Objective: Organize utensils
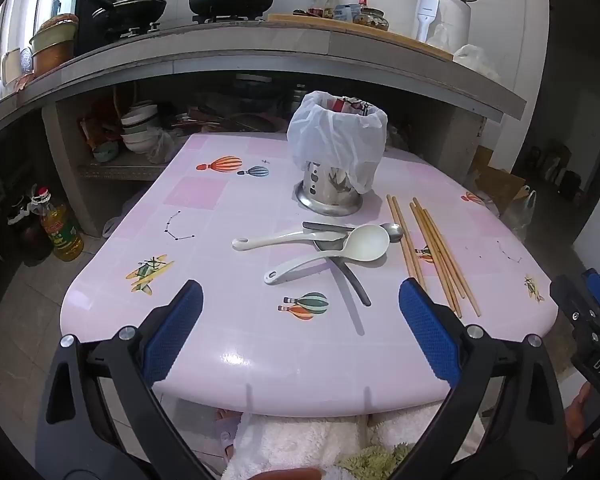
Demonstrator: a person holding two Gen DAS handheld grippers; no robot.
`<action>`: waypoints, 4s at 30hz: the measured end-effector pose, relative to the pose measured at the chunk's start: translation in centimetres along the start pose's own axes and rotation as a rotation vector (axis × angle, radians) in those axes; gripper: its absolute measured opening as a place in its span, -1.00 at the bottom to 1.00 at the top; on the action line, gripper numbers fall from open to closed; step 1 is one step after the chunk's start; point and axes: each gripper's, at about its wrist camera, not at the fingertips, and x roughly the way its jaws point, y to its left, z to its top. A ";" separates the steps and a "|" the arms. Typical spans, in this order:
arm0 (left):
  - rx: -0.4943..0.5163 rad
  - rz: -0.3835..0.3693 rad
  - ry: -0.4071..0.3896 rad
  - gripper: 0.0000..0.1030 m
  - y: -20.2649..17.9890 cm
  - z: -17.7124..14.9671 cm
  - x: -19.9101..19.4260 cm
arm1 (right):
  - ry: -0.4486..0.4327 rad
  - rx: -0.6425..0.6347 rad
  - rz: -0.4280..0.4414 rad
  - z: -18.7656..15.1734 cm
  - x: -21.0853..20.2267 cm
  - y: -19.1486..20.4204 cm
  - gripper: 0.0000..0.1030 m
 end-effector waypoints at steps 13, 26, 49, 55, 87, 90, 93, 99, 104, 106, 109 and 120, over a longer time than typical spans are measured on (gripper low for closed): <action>-0.014 0.020 0.010 0.84 -0.3 -0.6 0.3 | 0.041 -0.002 0.038 -0.7 0.5 0.9 0.88; -0.008 0.045 0.046 0.84 2.6 -0.6 1.2 | 0.049 0.005 0.022 -0.3 0.7 0.5 0.88; -0.028 0.177 0.018 0.84 7.1 -0.7 2.6 | 0.109 0.024 -0.041 -1.1 2.7 0.5 0.88; -0.044 0.165 0.047 0.84 7.2 -0.9 3.1 | 0.125 0.018 -0.034 -1.4 2.8 0.9 0.88; 0.026 0.056 0.067 0.84 4.6 -1.4 2.9 | 0.112 -0.004 -0.016 -1.6 2.2 1.9 0.88; 0.037 0.049 0.069 0.84 4.4 -1.4 2.9 | 0.113 -0.003 -0.015 -1.6 2.1 1.9 0.88; 0.044 0.046 0.069 0.84 4.2 -1.4 2.9 | 0.112 -0.002 -0.016 -1.6 2.1 1.9 0.88; 0.045 0.044 0.072 0.84 4.1 -1.4 2.9 | 0.113 -0.004 -0.015 -1.6 2.1 1.9 0.88; 0.045 0.045 0.072 0.84 4.1 -1.4 3.0 | 0.114 -0.004 -0.015 -1.6 2.1 1.9 0.88; 0.045 0.045 0.072 0.84 4.1 -1.4 3.0 | 0.114 -0.003 -0.015 -1.6 2.1 1.9 0.88; 0.045 0.045 0.071 0.84 4.1 -1.4 2.9 | 0.113 -0.004 -0.015 -1.6 2.1 1.9 0.88; 0.045 0.044 0.072 0.84 4.1 -1.4 2.9 | 0.114 -0.003 -0.014 -1.6 2.1 1.9 0.88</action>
